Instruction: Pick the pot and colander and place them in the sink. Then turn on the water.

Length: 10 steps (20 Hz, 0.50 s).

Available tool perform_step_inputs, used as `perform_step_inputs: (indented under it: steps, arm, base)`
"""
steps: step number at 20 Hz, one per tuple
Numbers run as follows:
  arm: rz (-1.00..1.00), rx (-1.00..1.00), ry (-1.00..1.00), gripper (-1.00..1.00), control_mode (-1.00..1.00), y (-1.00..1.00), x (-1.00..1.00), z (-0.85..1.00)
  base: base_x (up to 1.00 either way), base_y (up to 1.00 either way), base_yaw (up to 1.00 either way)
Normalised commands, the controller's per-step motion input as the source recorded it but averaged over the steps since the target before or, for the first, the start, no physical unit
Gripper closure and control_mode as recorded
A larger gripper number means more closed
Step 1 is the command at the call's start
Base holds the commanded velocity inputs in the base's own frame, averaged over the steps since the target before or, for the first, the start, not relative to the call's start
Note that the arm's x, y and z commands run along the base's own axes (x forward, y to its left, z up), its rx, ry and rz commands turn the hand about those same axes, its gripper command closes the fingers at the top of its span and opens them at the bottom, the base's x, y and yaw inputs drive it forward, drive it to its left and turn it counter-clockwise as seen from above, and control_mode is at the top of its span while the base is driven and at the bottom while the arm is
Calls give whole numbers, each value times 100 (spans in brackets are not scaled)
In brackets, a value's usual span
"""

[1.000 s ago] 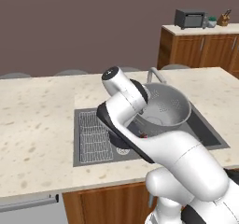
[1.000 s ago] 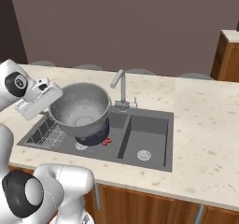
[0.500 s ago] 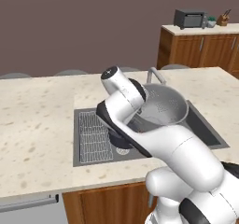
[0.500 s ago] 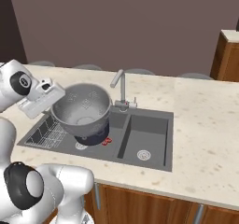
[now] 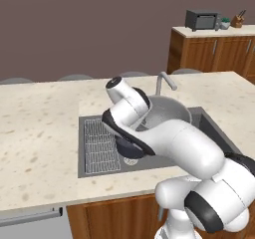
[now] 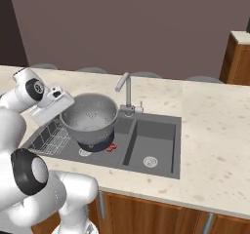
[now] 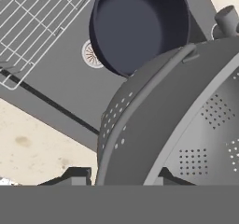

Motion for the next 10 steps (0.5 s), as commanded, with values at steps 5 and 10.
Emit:
perform_step_inputs:
  steps: [5,10]
  arm:
    - [5,0,0,100,-100,0,23,-25]
    - [5,0,0,100,-100,0,17,-25]
  base:
    - [0,0,0]
    - [0,0,0]
